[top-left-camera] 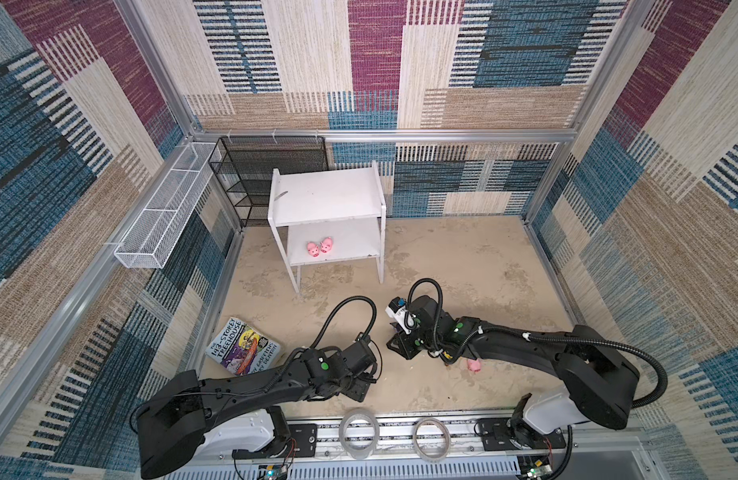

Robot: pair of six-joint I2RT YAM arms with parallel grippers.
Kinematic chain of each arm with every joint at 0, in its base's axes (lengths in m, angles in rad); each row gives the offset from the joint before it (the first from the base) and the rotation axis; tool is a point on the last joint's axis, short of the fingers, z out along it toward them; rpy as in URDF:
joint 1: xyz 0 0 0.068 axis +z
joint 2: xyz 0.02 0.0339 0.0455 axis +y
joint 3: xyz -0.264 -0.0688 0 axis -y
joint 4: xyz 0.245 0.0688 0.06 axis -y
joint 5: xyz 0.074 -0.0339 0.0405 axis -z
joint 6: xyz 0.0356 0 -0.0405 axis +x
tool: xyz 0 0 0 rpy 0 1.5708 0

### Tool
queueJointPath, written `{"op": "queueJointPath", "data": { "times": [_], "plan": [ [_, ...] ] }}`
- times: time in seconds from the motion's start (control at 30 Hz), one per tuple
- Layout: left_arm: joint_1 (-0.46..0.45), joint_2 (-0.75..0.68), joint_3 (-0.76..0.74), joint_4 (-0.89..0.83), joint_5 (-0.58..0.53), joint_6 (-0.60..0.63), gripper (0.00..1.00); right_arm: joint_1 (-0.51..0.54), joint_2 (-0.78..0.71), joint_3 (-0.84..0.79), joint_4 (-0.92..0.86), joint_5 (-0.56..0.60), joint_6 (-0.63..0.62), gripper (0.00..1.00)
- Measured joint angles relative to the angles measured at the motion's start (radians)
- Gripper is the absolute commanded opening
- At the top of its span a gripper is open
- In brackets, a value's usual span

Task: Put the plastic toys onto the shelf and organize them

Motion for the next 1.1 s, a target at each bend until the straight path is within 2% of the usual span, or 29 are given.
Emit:
{"op": "queueJointPath", "data": {
  "times": [0.23,0.43,0.8,1.1],
  "plan": [
    [-0.003,0.090,0.036,-0.003,-0.005,0.001,0.61,-0.036,-0.069,-0.019,-0.010,0.025,-0.019,0.28],
    [-0.008,0.146,0.050,-0.006,-0.005,0.000,0.60,-0.061,-0.132,-0.056,-0.023,0.044,-0.026,0.28],
    [-0.035,0.107,0.022,-0.028,-0.032,-0.057,0.55,-0.087,-0.196,-0.079,-0.044,0.053,-0.048,0.28],
    [-0.051,0.088,0.011,-0.044,-0.053,-0.085,0.46,-0.093,-0.195,-0.077,-0.050,0.061,-0.060,0.28]
  ]
}}
